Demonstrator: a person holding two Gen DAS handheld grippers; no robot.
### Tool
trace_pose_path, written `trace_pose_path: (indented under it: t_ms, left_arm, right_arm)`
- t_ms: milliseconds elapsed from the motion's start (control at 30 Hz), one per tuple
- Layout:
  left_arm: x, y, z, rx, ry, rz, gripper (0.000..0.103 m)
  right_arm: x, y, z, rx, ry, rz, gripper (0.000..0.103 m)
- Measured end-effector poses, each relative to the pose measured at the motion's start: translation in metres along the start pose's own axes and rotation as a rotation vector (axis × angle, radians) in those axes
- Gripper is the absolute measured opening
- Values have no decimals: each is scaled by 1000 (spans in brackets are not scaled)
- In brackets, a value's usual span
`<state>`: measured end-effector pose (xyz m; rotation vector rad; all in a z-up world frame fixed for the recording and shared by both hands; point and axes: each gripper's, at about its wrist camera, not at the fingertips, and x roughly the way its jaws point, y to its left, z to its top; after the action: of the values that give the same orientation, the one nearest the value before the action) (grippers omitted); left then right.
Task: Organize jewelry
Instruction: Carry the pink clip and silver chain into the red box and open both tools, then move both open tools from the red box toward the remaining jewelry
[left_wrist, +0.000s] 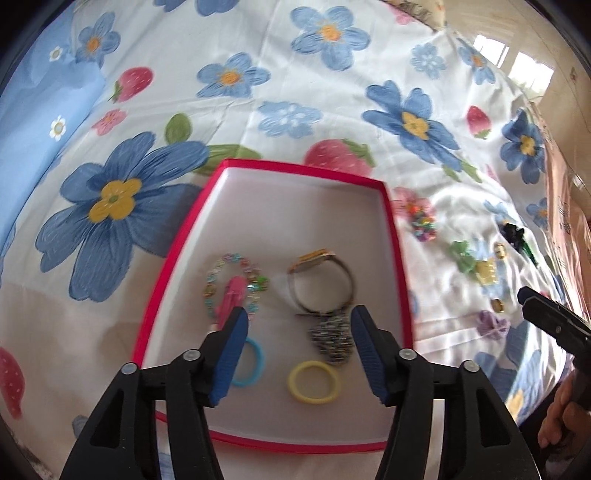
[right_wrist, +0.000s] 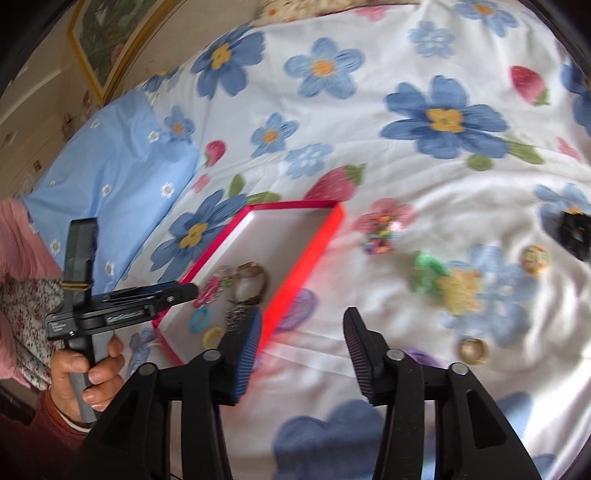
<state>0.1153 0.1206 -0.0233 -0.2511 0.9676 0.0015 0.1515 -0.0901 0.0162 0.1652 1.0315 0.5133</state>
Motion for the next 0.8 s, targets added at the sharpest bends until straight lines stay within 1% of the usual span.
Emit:
trace_pose_path:
  t_ms: [100,233,400,633,800]
  left_arm:
    - [-2,-16,0,29,6,-14,59]
    - [-1,-37,2,68,11,-29,60]
    - [7,-57,9,103,22,-41,60]
    - [25,-85,23,145,32,-55,60]
    - [45,-107,38,187,42,-62,60]
  right_arm:
    - [-17,-17,-2,27,-29,-30,51]
    - [-34,-38,-6,61,-55,-68,55]
    - [-48,-61,-11,96,-69,-101,55]
    - [-51,-85,-11,135,-81,-142,55]
    - [-46,-104,-5,152,-79,-171,55]
